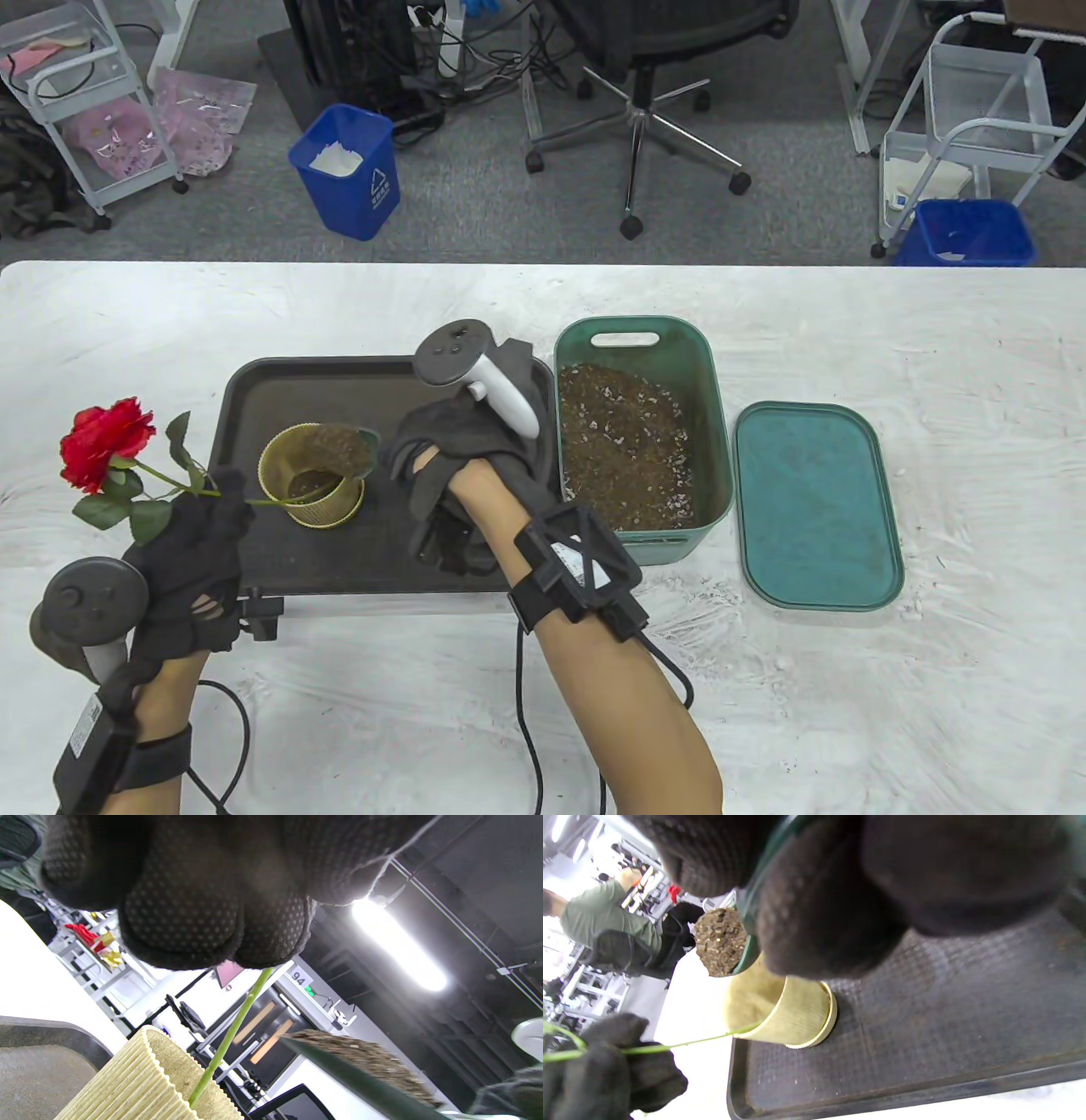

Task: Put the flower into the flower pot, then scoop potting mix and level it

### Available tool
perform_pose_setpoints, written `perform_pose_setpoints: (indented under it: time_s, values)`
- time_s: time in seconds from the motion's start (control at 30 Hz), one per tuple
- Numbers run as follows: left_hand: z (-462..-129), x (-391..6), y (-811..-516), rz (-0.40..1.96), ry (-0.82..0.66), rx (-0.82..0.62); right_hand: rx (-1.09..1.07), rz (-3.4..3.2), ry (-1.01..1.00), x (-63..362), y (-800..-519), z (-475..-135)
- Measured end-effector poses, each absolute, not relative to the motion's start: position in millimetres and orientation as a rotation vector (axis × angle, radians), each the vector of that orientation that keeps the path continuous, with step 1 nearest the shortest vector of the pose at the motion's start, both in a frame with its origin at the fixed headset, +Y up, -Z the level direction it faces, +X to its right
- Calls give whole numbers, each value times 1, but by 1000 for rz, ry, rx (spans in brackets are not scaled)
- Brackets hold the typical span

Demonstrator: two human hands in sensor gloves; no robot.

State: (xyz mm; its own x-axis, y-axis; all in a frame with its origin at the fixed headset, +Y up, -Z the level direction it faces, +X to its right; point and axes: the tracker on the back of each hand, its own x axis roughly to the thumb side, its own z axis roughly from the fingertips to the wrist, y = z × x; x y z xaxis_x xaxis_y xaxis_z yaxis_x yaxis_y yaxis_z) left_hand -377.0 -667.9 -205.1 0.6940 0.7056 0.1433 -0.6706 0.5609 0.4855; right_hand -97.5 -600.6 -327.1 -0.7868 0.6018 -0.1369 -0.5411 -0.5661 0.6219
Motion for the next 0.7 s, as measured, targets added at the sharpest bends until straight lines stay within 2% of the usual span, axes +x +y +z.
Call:
perform_pose_setpoints:
  time_s: [0.2, 0.37, 0.7]
  values:
    - [-205, -376, -668, 803, 62, 542, 98, 2434, 881, -135, -620, -330]
    - [-205, -376, -668, 800, 61, 543, 125, 2602, 778, -158, -619, -328]
    - [-205, -376, -668, 804, 67, 542, 362, 3119, 311, -201, -604, -299]
